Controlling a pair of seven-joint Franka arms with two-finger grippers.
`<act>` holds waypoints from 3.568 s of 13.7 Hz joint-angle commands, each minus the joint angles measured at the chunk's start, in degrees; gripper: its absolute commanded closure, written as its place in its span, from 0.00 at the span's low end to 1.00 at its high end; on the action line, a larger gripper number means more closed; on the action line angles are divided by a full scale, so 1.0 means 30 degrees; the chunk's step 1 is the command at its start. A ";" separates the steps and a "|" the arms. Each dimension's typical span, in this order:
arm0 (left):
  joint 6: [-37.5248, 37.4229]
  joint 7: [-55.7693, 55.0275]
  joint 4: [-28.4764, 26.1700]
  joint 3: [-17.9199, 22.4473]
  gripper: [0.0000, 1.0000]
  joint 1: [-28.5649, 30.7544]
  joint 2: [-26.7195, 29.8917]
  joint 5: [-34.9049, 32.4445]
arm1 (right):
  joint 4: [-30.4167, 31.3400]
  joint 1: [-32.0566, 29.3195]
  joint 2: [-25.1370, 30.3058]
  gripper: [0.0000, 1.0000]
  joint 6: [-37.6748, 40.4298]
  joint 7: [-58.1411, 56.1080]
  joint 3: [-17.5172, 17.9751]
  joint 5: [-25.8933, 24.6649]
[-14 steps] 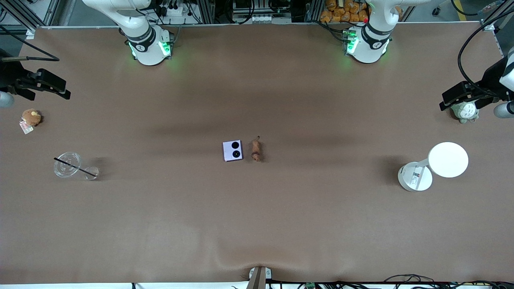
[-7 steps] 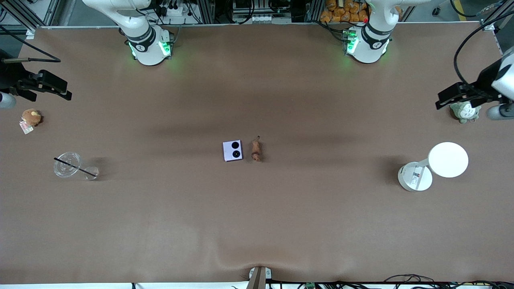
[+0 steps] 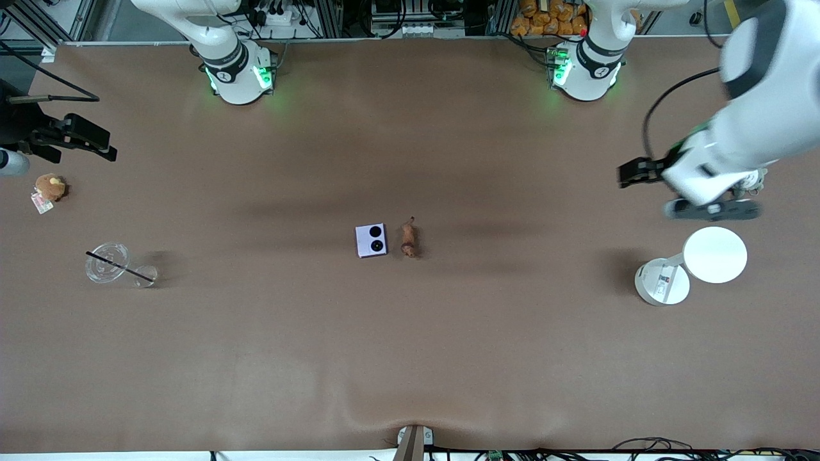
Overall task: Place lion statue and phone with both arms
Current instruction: 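Reach the left gripper toward the brown lion statue beside the phone, then lower the left gripper and close it on the lion statue, then carry the lion toward the white lamp while the right gripper reaches the phone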
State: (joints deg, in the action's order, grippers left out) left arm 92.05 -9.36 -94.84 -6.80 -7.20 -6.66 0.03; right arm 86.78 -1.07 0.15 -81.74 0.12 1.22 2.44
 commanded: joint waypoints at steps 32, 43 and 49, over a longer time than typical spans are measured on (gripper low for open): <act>1.4493 -0.9597 0.5832 0.0656 0.57 -1.1546 -1.4421 -0.1531 | -0.0041 -0.0814 -0.0842 0.00 -0.0411 0.0340 -0.0083 0.0067; 0.9956 -0.8045 0.5481 0.0509 1.00 -0.8505 -1.1729 -0.1738 | -0.0129 -0.0581 -0.1485 0.00 -0.0876 0.1359 0.0004 0.0125; 0.9302 -0.7692 0.2149 0.0481 1.00 -0.4993 -0.9064 -0.2964 | -0.0188 0.1322 -0.2423 0.00 -0.1494 0.4088 0.0004 0.0038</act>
State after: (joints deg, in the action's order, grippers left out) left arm 118.39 -33.01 -80.97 -4.58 -25.86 -38.84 -6.00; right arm 86.87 1.53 -6.54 -86.19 9.85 1.30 2.49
